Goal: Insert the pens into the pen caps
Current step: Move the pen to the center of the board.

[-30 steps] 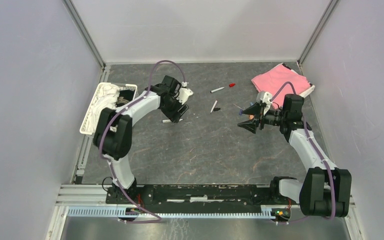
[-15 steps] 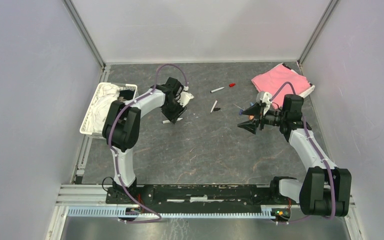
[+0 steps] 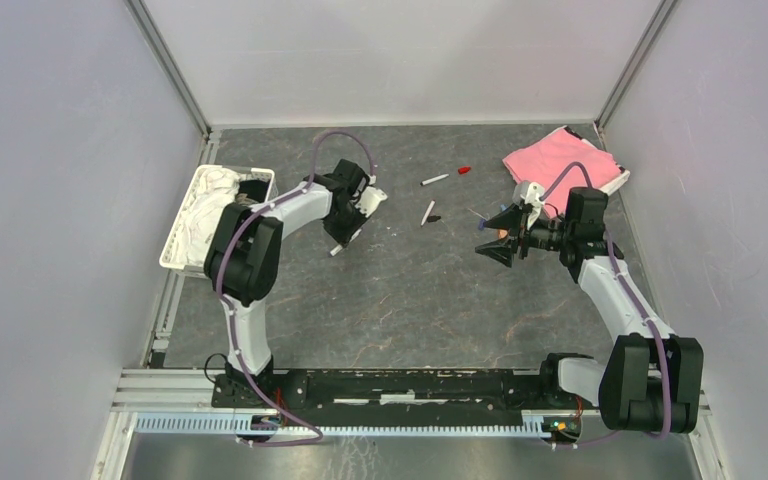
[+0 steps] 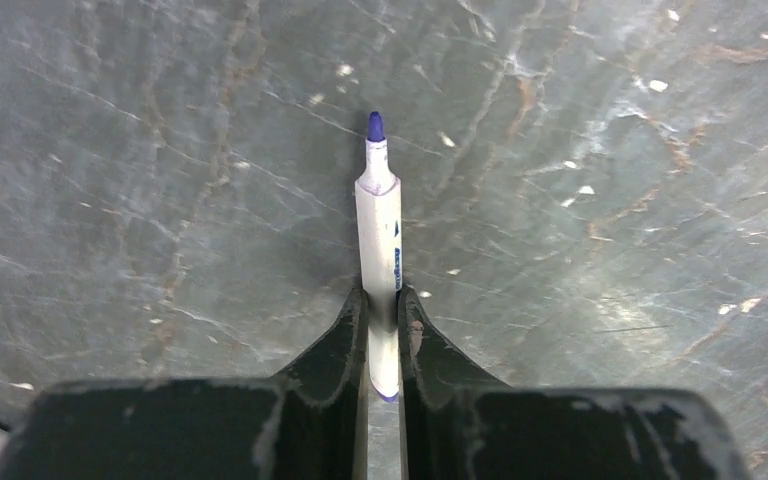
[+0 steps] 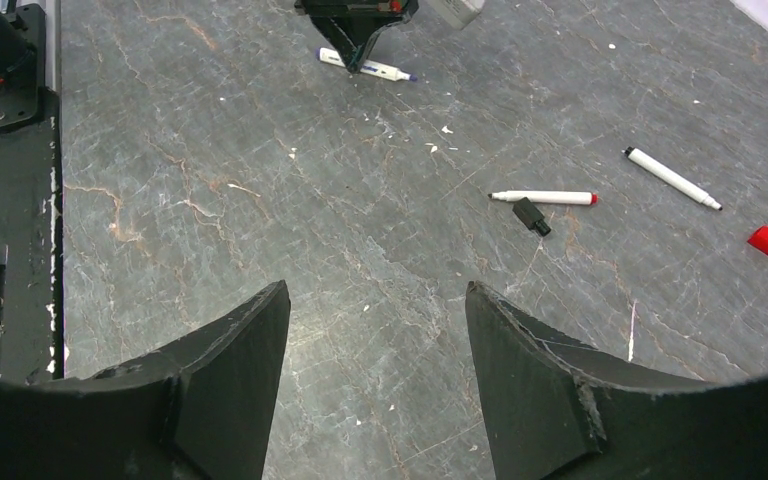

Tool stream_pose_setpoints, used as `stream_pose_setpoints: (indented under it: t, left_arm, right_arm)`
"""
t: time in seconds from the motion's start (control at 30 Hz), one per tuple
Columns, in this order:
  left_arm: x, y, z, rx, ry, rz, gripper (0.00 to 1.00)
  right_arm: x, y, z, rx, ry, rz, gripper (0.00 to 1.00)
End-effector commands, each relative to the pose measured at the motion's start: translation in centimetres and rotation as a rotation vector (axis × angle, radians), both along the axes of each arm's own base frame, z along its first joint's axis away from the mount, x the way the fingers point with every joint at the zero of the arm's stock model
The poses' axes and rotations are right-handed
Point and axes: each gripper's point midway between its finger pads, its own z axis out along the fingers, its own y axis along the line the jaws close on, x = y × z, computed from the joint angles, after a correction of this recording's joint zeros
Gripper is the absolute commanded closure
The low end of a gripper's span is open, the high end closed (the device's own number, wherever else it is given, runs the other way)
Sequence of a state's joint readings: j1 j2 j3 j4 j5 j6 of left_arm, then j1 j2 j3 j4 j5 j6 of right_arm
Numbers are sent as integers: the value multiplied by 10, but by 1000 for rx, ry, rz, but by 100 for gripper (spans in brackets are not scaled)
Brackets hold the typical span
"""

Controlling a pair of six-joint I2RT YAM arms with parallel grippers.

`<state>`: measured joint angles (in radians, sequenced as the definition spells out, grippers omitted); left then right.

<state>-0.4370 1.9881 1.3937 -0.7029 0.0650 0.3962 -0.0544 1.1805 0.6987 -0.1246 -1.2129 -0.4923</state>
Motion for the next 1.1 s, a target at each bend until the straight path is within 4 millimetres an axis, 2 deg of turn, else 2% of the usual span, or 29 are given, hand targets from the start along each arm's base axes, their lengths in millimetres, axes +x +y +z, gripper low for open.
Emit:
stream_pose_setpoints:
  t: [0.0, 0.23, 0.33, 0.43, 0.57, 0.73, 0.87, 0.93, 1.07]
  left_arm:
    - [-30, -21, -2, -19, 2, 43, 98]
    - [-76, -89, 24, -205, -80, -15, 98]
    - [-100, -115, 27, -233, -99, -49, 98]
    - [-112, -132, 26, -208, -120, -57, 98]
    - [-114, -138, 17, -156, -125, 1, 96]
    - [-117, -142, 7, -134, -119, 50, 91]
    - [-120, -145, 4, -137, -120, 70, 79]
    - [-121, -149, 6, -156, -123, 73, 70]
    - [-116, -156, 25, -228, -164, 87, 58]
  right_arm:
    - [6, -1, 15, -1, -45, 3, 29]
    - [8, -3, 13, -17, -57, -13, 29]
    - [9, -3, 11, -18, -48, -15, 29]
    - [11, -5, 9, -27, -48, -28, 29]
    - [20, -12, 1, -46, -26, -94, 29]
    - [42, -27, -12, -61, 35, -264, 32]
    - [60, -44, -25, -71, 129, -429, 36]
    - [68, -50, -31, -65, 185, -510, 39]
    - [81, -53, -41, -92, 258, -615, 44]
